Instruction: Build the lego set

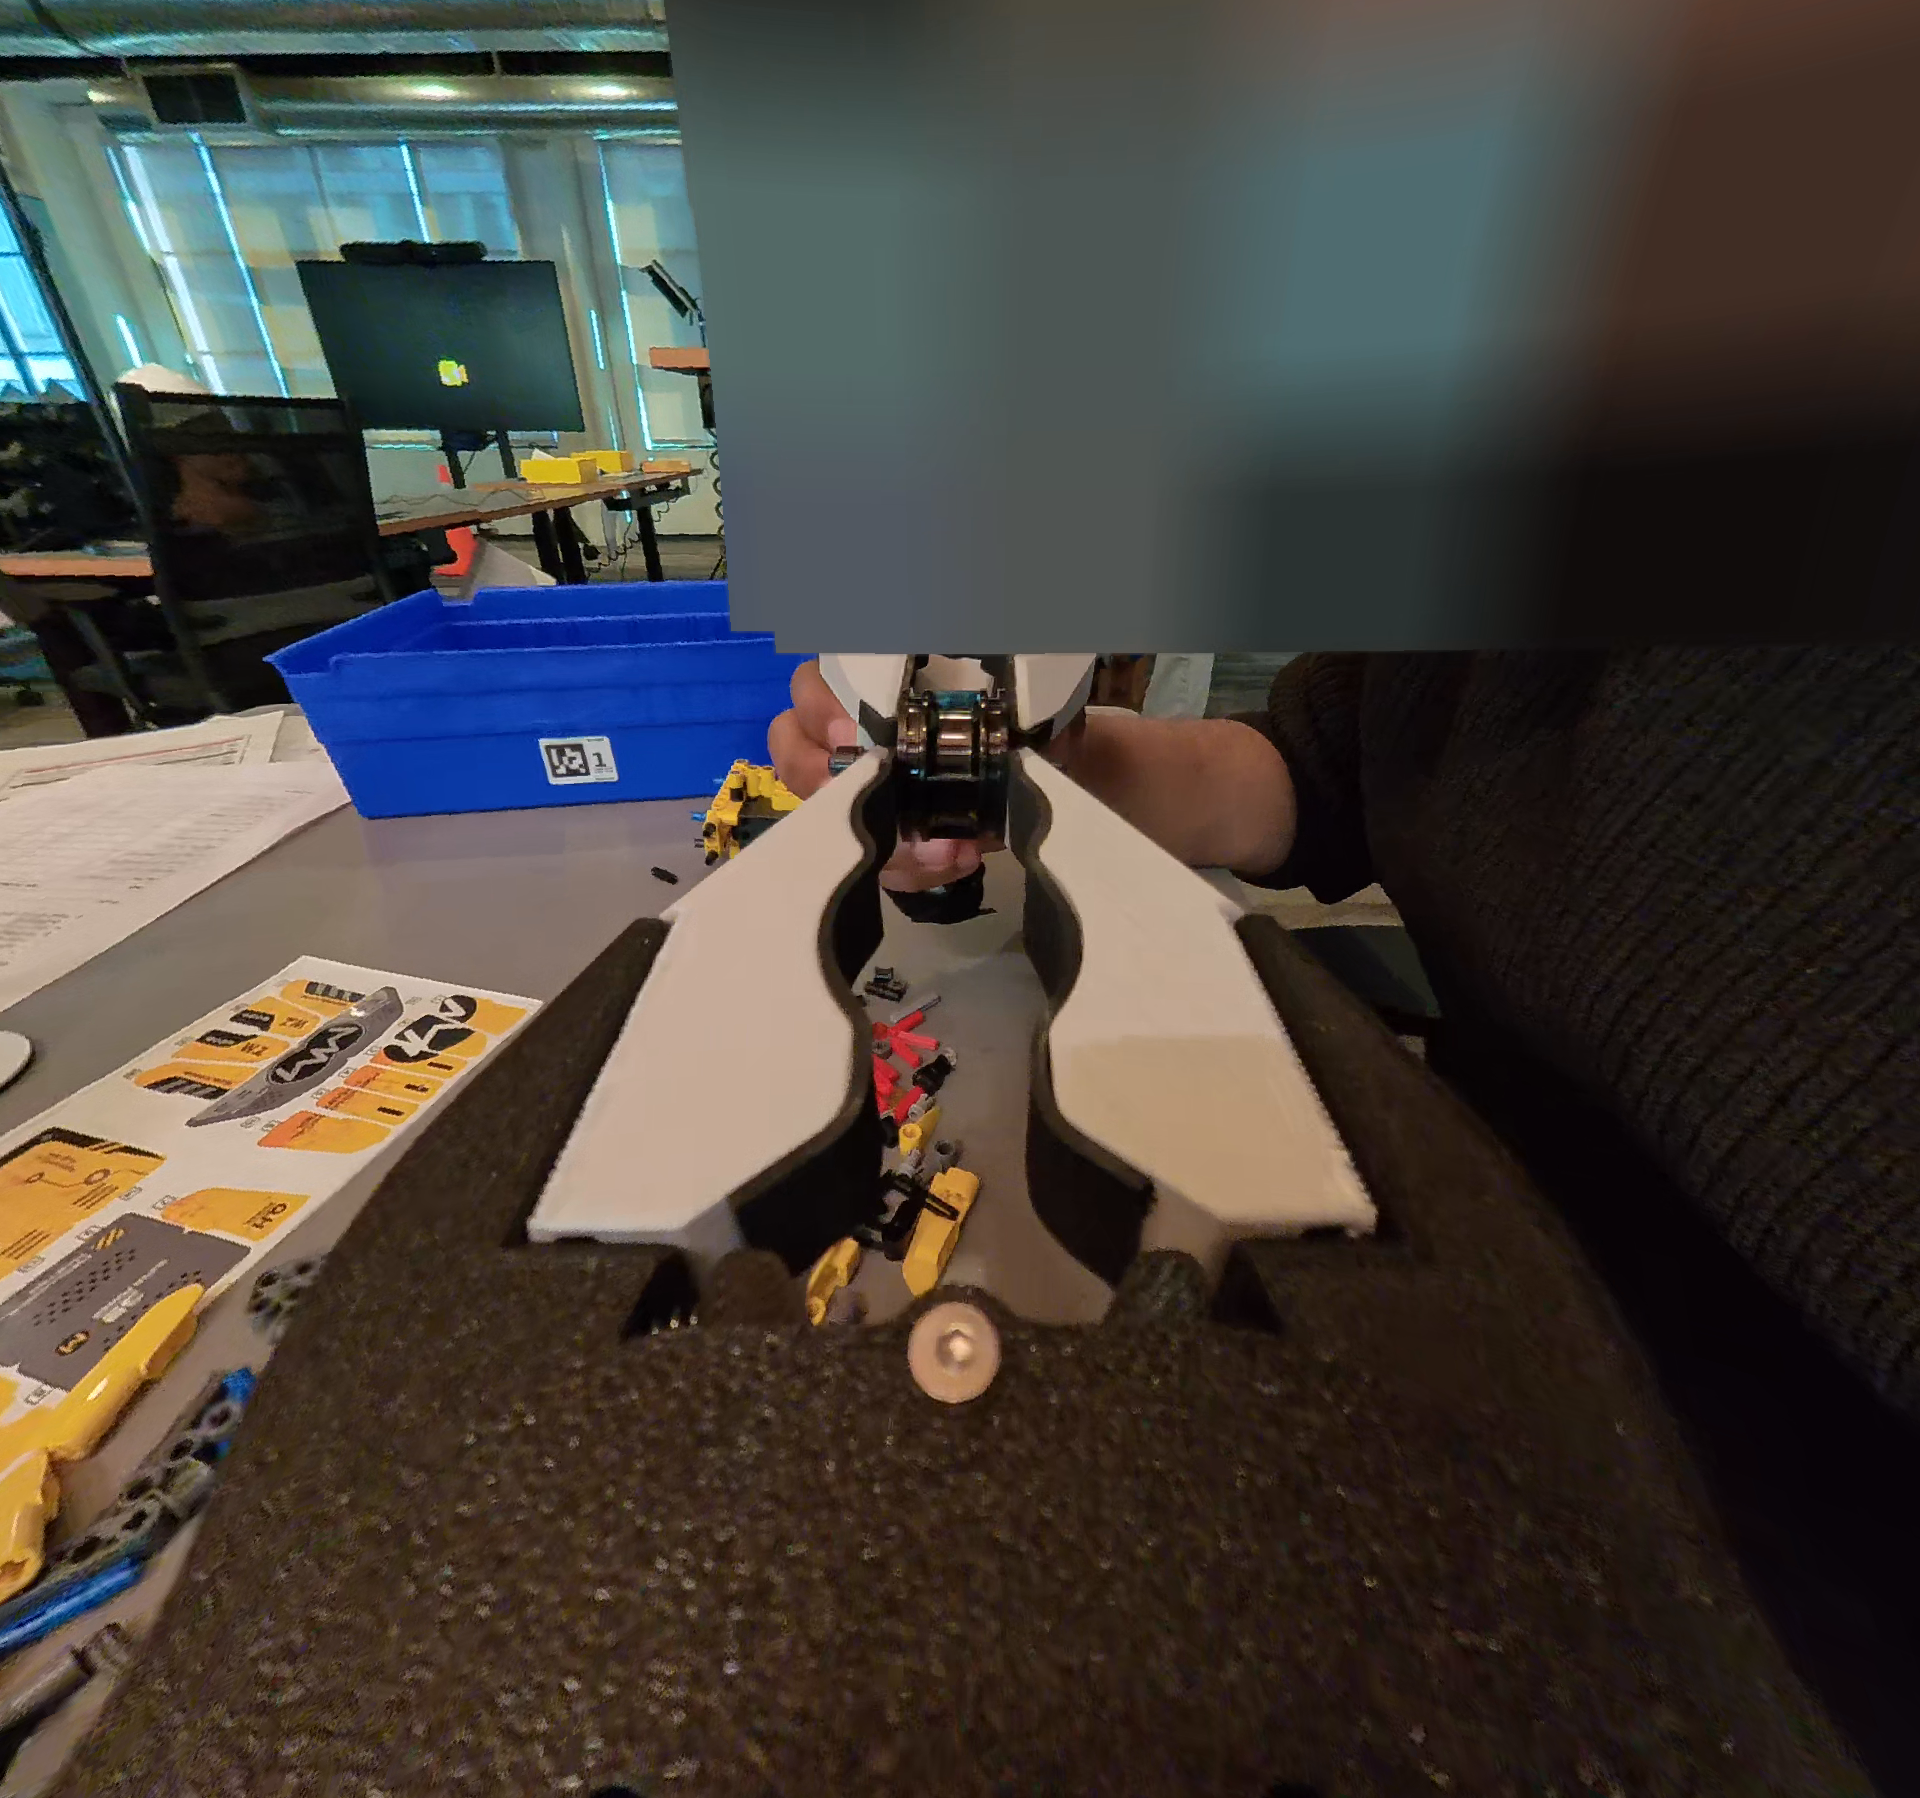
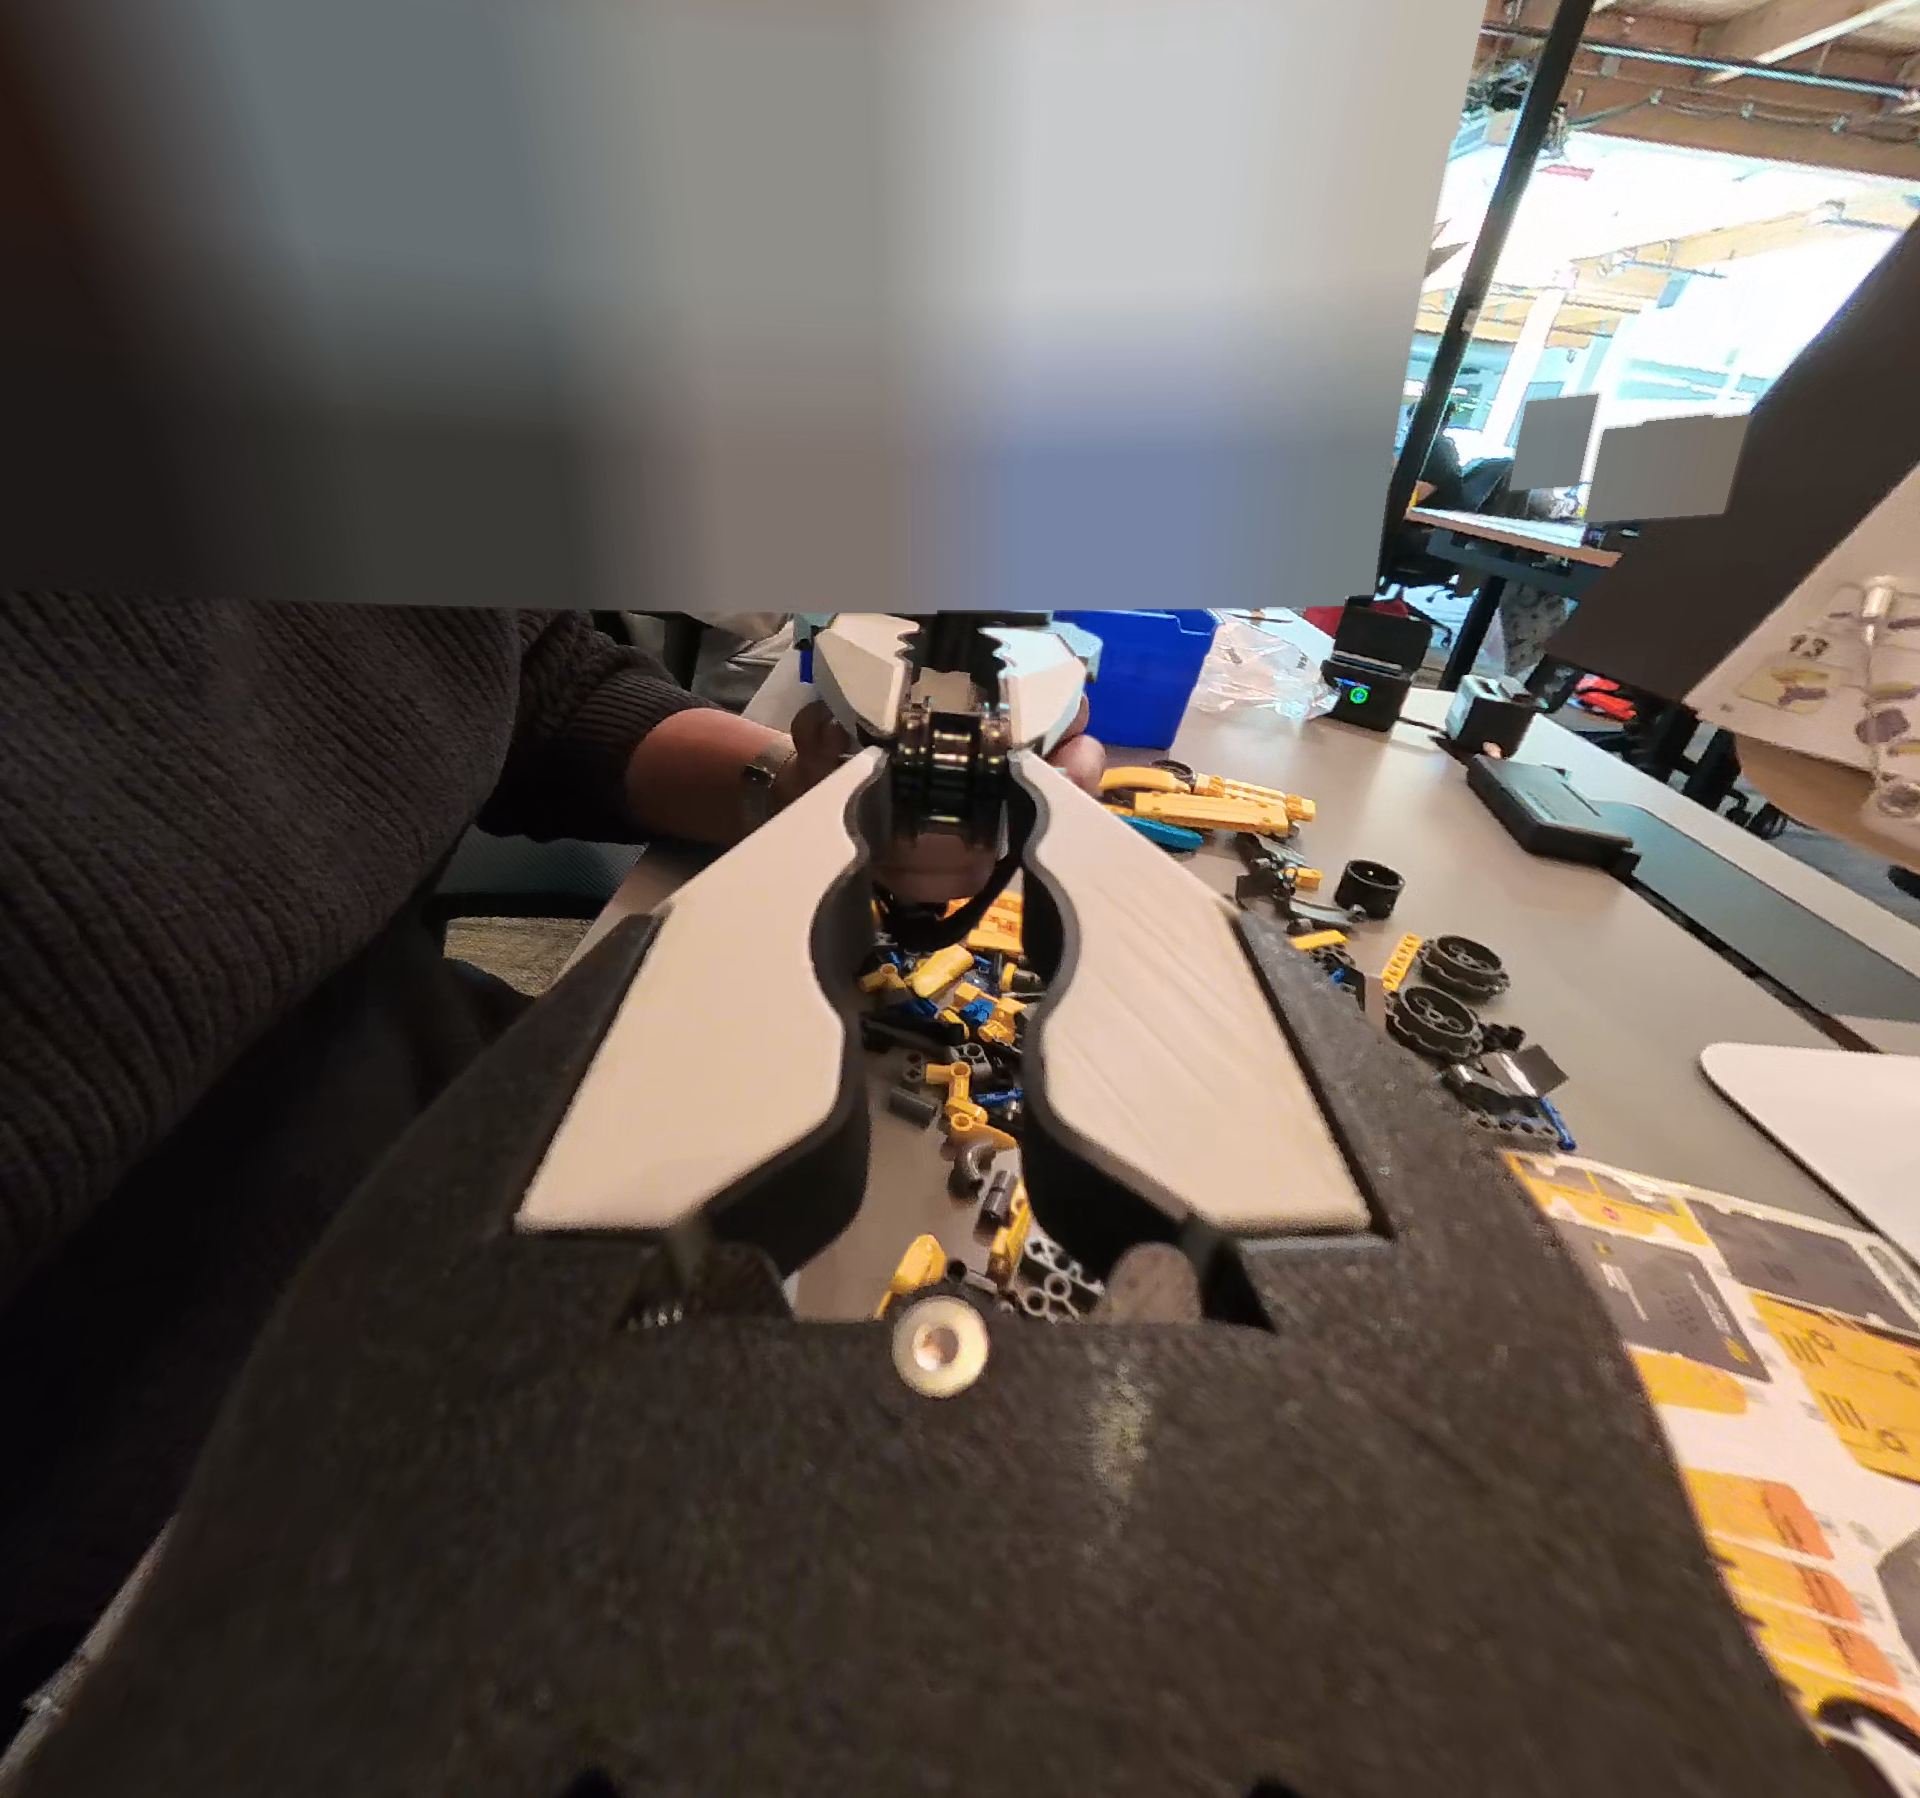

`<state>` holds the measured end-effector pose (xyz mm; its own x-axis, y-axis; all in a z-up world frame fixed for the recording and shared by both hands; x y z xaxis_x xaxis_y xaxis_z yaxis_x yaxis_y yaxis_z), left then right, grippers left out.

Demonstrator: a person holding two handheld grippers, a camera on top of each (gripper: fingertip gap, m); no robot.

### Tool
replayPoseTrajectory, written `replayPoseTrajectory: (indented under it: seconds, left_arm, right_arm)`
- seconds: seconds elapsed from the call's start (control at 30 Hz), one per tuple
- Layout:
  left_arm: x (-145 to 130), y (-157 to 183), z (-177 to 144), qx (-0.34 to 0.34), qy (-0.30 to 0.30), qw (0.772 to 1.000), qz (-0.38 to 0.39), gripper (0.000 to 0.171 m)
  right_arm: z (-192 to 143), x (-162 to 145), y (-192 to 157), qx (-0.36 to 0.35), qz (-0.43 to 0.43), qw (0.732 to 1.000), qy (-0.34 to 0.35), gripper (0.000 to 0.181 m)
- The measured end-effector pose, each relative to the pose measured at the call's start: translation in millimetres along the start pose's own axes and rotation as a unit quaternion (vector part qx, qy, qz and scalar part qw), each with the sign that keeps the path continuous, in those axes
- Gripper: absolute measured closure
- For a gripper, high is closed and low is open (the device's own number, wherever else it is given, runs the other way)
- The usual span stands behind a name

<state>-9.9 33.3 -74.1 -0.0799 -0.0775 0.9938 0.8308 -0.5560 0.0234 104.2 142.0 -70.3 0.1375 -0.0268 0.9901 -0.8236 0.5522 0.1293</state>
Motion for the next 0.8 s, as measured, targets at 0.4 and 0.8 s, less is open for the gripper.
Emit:
replayPoseTrajectory:
  seconds: [0.4,0.8]
  left_arm:
    - [3.6,8.3,-1.9,0.001,0.004,0.999,0.053,0.152]
    - [3.7,9.0,-1.9,0.006,0.006,0.998,0.062,0.152]
  right_arm:
    - [1.8,0.1,-0.9,0.001,-0.004,1.0,-0.002,0.145]
    - [2.5,0.3,-2.4,-0.003,-0.023,1.0,-0.015,0.148]
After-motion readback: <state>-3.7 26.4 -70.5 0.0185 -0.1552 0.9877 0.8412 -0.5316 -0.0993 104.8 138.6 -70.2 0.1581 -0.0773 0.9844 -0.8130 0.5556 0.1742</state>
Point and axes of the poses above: each gripper's, where its closed fingertips meet, z out along the fingers, x out of its top, y = z × x across the jaws, the point moved 8 cm from there along -z, back along the fingers, and after that the axes turned 14 degrees about x, right-handed, at the moved point
